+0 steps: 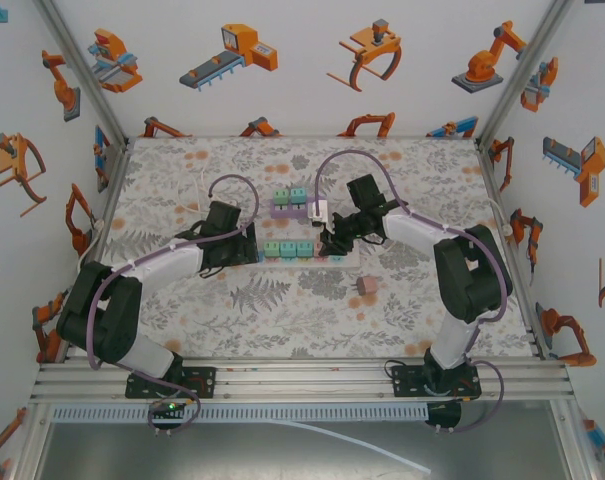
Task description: Pull the plug off the socket
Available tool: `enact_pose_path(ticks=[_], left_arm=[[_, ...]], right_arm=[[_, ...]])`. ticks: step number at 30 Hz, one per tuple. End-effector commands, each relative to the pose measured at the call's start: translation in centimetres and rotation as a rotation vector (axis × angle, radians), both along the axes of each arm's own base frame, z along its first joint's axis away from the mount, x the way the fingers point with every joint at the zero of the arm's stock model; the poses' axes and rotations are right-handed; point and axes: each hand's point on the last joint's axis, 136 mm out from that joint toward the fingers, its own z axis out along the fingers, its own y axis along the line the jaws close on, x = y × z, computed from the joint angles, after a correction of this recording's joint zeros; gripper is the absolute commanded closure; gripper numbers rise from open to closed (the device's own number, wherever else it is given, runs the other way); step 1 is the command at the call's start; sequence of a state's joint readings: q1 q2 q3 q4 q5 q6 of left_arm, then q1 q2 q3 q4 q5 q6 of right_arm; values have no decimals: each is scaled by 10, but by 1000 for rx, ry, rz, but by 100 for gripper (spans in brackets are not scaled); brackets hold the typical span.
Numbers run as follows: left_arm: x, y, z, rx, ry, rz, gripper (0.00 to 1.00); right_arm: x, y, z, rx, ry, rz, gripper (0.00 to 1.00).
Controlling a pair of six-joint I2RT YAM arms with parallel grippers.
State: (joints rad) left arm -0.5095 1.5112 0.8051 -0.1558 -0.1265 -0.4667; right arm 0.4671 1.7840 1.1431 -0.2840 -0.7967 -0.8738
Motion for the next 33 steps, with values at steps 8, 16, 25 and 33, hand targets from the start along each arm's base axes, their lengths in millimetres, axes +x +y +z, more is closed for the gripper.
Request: enact_pose_path(ticks=[8,16,25,33], left_arm=[[-18,31,-33,157,76,68,28],[-19,34,-31,181,69,76,28],[-21,33,-30,213,61,70,28],[-35,11,-41,204,103,-21,30]], right_arm=[[-3,5,35,87,-26,25,83],[-6,-2,34,64,-66,7,82],[-13,-8,30,62,-108,12,83],[-3,-7,9,28,-141,-18,82]])
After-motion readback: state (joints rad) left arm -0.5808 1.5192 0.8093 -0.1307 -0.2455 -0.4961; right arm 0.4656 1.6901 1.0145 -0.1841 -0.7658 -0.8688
